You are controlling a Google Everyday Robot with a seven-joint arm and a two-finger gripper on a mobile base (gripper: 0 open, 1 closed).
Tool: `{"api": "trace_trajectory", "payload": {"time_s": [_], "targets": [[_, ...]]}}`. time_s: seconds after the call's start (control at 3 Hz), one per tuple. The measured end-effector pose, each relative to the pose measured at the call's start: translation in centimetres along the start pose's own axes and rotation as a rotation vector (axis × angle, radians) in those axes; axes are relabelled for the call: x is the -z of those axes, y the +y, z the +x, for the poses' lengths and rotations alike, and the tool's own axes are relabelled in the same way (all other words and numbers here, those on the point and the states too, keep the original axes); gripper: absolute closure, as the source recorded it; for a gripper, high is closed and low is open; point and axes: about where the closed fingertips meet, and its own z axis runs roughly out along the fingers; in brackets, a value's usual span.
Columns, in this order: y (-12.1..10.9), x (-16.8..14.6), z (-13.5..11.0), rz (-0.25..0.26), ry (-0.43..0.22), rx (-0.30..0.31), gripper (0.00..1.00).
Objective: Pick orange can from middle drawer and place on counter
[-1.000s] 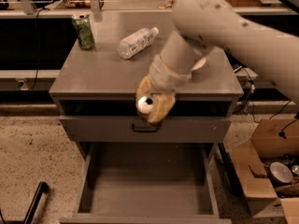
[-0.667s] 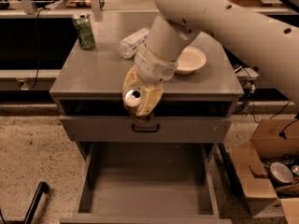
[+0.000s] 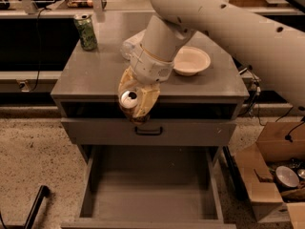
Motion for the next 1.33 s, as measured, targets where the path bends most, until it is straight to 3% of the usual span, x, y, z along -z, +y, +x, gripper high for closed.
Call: {"api": "trace_trajectory", "payload": {"time_s": [0.67, 1.0, 1.33], "targets": [[-7.0, -3.4, -7.8, -0.147, -0.135, 0.091, 1.00], [-11.6, -3.7, -11.6, -0.177, -0.167, 0.097, 1.00], [-14.2, -2.5, -12.7, -0.134, -0.212, 0.065, 1.00]]}}
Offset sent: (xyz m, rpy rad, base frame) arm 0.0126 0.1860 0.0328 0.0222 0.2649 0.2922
